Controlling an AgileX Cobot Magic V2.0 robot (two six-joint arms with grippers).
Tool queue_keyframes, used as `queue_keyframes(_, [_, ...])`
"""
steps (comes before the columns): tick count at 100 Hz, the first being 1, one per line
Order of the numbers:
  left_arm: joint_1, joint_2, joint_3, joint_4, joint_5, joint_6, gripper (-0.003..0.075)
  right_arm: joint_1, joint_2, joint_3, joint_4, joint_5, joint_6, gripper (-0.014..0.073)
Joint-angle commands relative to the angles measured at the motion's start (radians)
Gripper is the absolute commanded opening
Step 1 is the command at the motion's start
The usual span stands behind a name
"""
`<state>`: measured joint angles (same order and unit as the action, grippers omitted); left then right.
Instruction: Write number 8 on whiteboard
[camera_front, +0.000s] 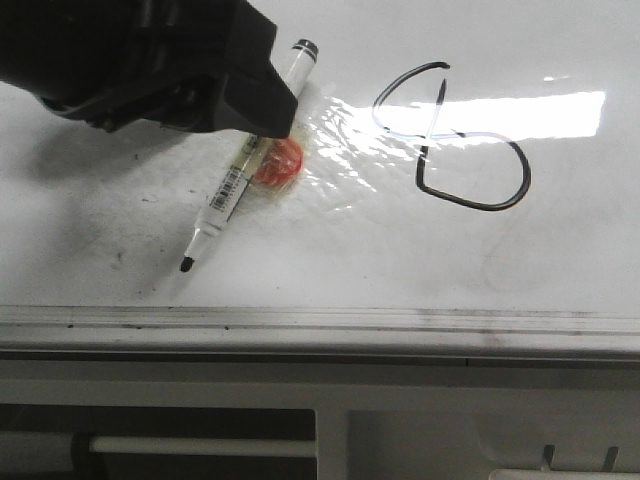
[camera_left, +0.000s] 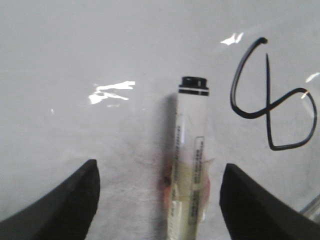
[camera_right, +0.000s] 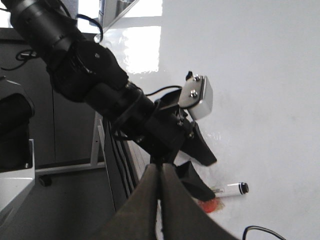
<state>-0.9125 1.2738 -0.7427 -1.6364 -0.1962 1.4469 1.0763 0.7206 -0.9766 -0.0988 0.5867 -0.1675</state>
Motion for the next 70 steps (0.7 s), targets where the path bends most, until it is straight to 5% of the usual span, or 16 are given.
queue_keyframes(1, [0.014, -0.047, -0.013, -0.026, -0.113, -0.003, 0.0515, -0.005, -0.02, -0.028, -0.069, -0.012, 0.032, -0.0043])
queue_keyframes(26, [0.015, -0.419, 0.1, -0.045, 0.092, -0.001, 0.0482, -0.005, -0.244, 0.075, -0.545, 0.277, 0.478, -0.0042])
queue_keyframes(38, [0.015, -0.599, 0.216, -0.045, 0.101, -0.001, 0.0299, -0.005, -0.403, 0.192, -0.692, 0.328, 0.555, -0.0042])
queue_keyframes(50, [0.015, -0.756, 0.32, -0.045, 0.099, -0.001, -0.001, -0.005, -0.52, 0.306, -0.788, 0.364, 0.594, -0.0042])
queue_keyframes(70, [0.015, -0.895, 0.412, -0.046, 0.099, -0.001, -0.002, -0.005, -0.579, 0.397, -0.79, 0.278, 0.594, -0.0043])
